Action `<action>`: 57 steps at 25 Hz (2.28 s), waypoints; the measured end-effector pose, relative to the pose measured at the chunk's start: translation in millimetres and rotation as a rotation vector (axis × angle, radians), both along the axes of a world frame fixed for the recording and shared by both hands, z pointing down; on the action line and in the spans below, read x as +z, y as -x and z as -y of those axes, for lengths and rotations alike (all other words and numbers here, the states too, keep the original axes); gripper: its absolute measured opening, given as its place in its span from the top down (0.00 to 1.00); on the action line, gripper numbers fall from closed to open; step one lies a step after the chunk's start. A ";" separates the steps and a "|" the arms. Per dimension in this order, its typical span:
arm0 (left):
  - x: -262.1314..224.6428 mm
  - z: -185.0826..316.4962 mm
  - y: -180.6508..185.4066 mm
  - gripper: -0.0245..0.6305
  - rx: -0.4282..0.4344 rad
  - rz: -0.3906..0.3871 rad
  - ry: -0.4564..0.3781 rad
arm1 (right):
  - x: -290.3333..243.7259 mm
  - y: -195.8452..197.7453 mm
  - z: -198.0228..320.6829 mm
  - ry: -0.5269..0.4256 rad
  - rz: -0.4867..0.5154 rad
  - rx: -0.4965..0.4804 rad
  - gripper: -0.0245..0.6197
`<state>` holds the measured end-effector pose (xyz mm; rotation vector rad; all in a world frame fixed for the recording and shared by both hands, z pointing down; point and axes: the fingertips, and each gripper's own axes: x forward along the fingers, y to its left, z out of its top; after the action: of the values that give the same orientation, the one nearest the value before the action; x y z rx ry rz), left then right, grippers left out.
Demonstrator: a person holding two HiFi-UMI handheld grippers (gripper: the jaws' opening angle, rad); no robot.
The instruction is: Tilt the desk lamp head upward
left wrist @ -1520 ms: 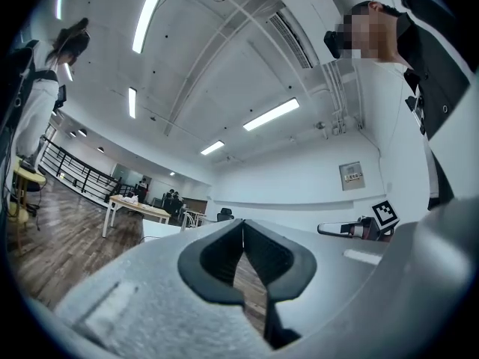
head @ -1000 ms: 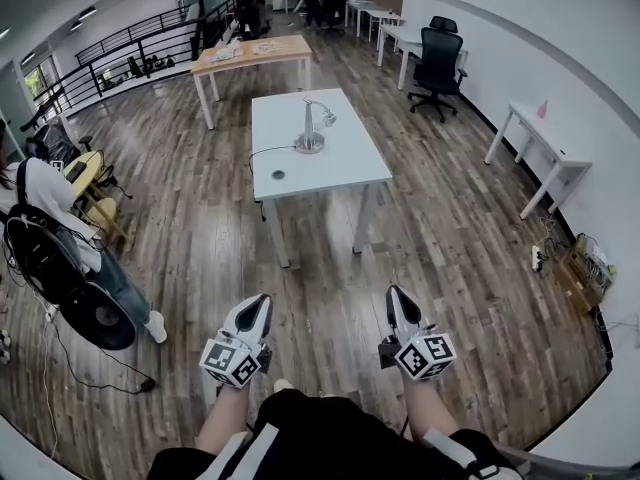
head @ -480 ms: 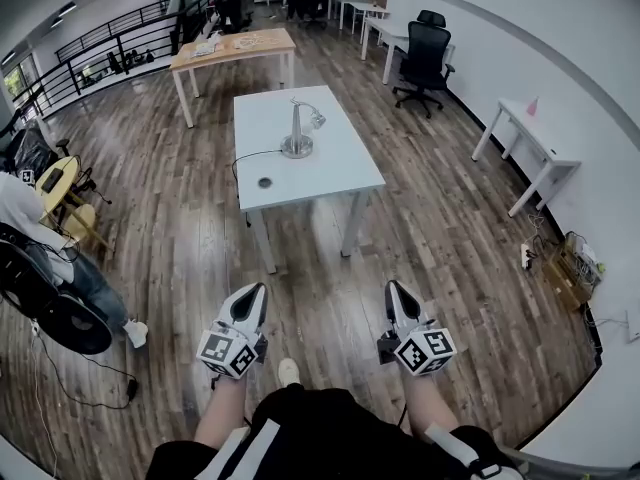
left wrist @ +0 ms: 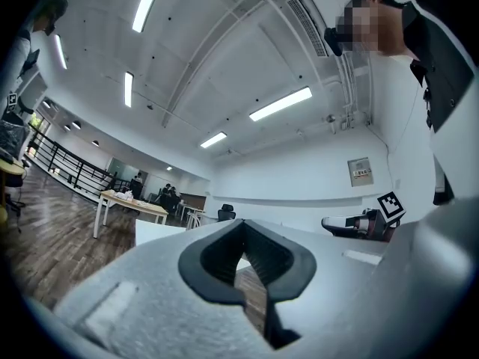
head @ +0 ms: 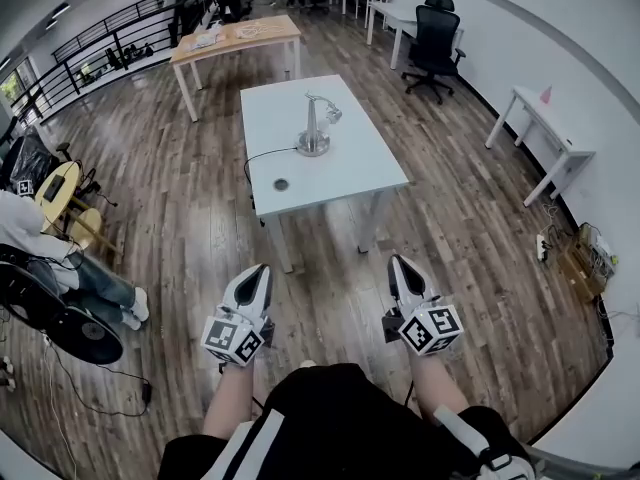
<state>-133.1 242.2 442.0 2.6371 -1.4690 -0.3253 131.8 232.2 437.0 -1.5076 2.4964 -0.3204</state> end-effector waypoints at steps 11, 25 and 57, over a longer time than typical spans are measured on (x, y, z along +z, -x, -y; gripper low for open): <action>1.4 35.4 35.2 0.96 0.013 -0.010 -0.019 | -0.1 51.2 42.3 -0.026 -0.037 -0.028 0.96; 27.3 87.2 33.2 0.96 0.039 0.025 0.040 | 19.5 49.1 95.6 -0.001 -0.069 -0.043 0.96; 43.1 256.8 -48.9 0.96 -0.091 0.024 0.071 | 37.9 -33.9 285.9 0.035 -0.006 -0.206 0.96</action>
<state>-84.3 -14.6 485.1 2.5326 -1.5806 -0.2454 165.6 -53.6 474.9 -1.2662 2.6698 -0.3947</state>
